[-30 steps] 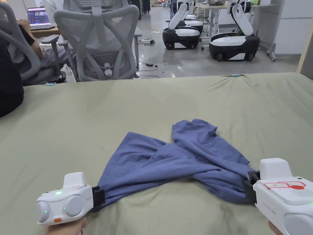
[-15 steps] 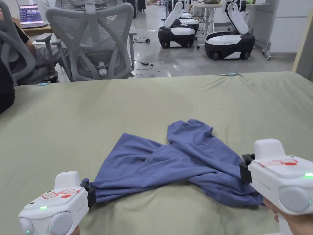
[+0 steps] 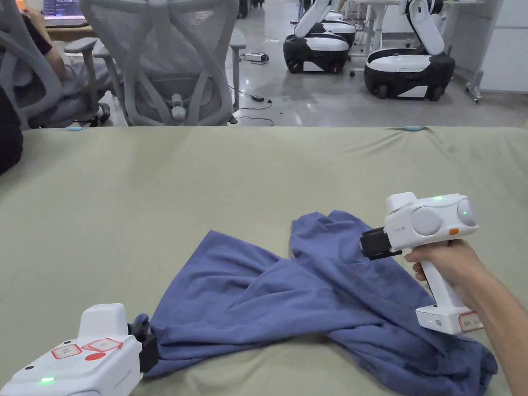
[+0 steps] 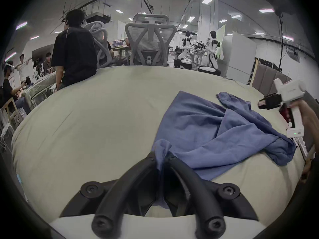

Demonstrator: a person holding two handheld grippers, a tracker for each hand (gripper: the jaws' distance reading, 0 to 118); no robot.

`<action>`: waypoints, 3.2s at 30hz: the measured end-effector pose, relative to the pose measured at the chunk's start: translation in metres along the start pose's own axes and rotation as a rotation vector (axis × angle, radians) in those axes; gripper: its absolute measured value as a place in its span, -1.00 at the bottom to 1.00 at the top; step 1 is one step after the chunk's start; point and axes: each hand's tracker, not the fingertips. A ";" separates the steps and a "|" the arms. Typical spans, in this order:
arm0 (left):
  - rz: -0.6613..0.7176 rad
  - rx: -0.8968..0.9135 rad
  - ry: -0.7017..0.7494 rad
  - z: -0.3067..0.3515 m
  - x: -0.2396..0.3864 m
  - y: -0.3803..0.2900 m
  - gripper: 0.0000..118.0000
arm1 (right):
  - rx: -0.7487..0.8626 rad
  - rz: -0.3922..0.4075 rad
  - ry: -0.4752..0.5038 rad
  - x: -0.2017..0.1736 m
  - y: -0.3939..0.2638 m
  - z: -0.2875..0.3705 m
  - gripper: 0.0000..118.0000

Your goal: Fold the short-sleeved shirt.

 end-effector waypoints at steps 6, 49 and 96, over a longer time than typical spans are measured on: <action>-0.014 -0.003 0.026 -0.005 -0.001 0.001 -0.94 | -0.124 0.031 -0.008 0.000 0.009 -0.063 0.43; -0.057 0.515 0.074 0.026 0.053 0.493 -0.94 | 0.846 -0.127 -0.423 0.072 0.275 0.320 -0.94; -0.027 0.239 -0.038 0.078 -0.023 0.049 -0.94 | 0.457 -0.072 -0.227 -0.041 -0.177 0.243 -0.94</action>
